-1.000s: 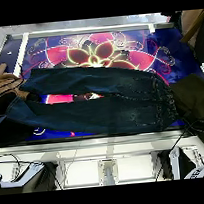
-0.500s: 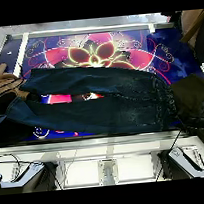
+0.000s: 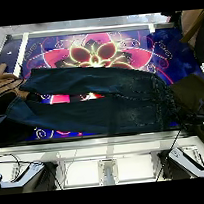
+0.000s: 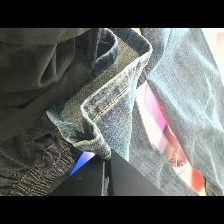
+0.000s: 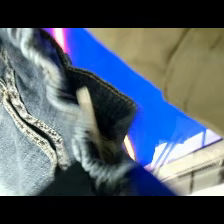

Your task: Fold the clothes and pants, and hang the long-sleeved shirts on hangers.

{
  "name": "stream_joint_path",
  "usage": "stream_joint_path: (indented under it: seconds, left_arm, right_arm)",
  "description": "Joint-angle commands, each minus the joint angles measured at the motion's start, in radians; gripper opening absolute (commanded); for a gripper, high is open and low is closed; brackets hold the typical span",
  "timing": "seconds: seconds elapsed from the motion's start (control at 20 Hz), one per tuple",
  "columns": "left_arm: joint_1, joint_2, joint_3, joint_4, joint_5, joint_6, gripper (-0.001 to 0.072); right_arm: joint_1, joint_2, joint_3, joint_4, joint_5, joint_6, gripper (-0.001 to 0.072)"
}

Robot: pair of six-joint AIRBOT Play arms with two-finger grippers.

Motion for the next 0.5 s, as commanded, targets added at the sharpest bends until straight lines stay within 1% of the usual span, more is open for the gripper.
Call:
stream_joint_path:
  seconds: [0.0, 0.05, 0.15, 0.25, 0.3, 0.35, 0.4, 0.45]
  left_arm:
    - [0.000, 0.003, 0.019, 0.001, -0.001, 0.000, 0.0011]
    - [0.000, 0.007, 0.043, 0.014, -0.001, -0.012, 0.0011]
    - [-0.002, 0.019, 0.125, 0.074, -0.026, -0.066, 0.0010]
    - [-0.013, 0.027, 0.224, 0.122, -0.055, -0.102, 0.0010]
    - [-0.031, 0.026, 0.276, 0.124, -0.051, -0.124, 0.0009]
    - [-0.066, 0.023, 0.322, 0.126, -0.029, -0.124, 0.0008]
    - [-0.119, 0.018, 0.370, 0.126, 0.020, -0.131, 0.0008]
    - [-0.184, 0.006, 0.415, 0.138, 0.085, -0.160, 0.0008]
  right_arm:
    - [0.003, 0.001, 0.028, 0.051, 0.060, -0.033, 0.0053]
    - [0.002, 0.008, 0.063, 0.043, 0.120, -0.032, 0.0053]
    - [0.001, 0.045, 0.154, 0.018, 0.259, -0.029, 0.0053]
    - [0.001, 0.102, 0.264, 0.019, 0.386, 0.005, 0.0052]
    - [0.006, 0.135, 0.325, 0.027, 0.417, 0.049, 0.0051]
    - [0.025, 0.161, 0.381, 0.027, 0.415, 0.079, 0.0050]
    - [0.056, 0.167, 0.428, 0.026, 0.403, 0.112, 0.0050]
    - [0.102, 0.157, 0.472, 0.026, 0.386, 0.148, 0.0050]
